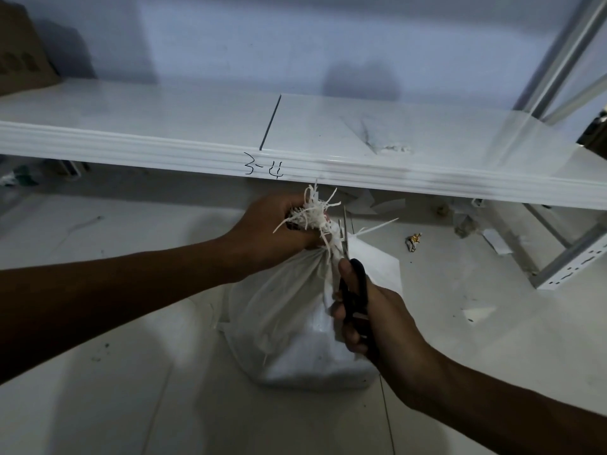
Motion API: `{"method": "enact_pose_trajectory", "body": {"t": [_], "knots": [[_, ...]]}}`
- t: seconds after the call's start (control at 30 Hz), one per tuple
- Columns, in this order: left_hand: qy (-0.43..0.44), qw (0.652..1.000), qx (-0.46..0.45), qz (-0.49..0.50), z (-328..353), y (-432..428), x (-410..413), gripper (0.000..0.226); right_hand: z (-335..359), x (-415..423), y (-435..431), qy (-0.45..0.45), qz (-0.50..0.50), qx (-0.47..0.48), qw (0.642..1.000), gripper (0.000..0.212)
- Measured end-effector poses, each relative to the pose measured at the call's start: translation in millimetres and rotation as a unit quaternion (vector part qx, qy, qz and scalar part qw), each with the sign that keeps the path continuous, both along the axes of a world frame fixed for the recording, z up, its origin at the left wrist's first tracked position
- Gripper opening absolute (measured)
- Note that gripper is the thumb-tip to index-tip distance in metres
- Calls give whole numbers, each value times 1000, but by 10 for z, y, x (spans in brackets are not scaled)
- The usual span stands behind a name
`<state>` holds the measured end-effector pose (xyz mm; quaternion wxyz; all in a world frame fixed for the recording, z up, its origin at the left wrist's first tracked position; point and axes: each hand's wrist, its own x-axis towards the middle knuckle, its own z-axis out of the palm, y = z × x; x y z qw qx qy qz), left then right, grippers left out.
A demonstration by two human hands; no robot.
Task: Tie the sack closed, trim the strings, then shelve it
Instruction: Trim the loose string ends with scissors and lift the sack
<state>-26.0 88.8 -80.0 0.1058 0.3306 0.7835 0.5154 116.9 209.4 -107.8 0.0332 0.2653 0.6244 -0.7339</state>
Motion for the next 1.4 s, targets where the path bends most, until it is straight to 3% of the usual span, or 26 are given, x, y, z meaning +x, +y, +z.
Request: {"method": "enact_pose_trajectory", "body": {"t": [0.5, 0.67, 0.9, 1.03, 1.2, 1.33, 1.4], "knots": [[29, 999, -14, 6, 17, 14, 12, 16, 26, 21, 50, 4, 32, 58, 998, 54], [33, 999, -16, 6, 10, 27, -3, 16, 14, 32, 46, 7, 26, 43, 999, 42], [32, 999, -14, 12, 16, 47, 9, 16, 5, 32, 32, 14, 23, 45, 999, 54], [31, 999, -20, 16, 9, 53, 0, 17, -11, 60, 40, 32, 16, 34, 999, 34], [24, 999, -17, 17, -27, 45, -23, 18, 20, 57, 69, 53, 6, 34, 998, 29], [22, 1000, -9, 11, -27, 53, -29, 19, -1, 54, 83, 44, 1, 36, 998, 43], [22, 1000, -6, 10, -28, 48, -28, 18, -4, 59, 98, 47, -1, 33, 998, 40]]}}
